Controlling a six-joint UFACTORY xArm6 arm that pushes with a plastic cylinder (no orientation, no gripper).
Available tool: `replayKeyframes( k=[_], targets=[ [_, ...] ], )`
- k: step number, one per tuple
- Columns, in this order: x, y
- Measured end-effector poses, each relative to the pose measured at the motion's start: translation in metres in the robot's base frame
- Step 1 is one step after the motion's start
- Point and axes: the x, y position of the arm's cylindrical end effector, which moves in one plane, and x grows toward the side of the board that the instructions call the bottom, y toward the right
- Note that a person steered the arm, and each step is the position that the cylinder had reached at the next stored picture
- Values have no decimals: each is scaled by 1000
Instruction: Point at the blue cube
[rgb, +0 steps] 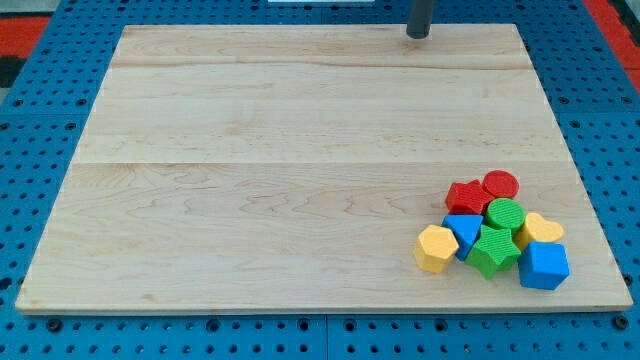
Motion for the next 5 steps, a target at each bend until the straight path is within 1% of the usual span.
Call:
replayKeyframes(
  k=[1, 2, 3, 4, 5],
  targets=[
    [1, 13],
    [7, 71],
    [13, 154],
    [32, 172],
    [99, 181]
  ],
)
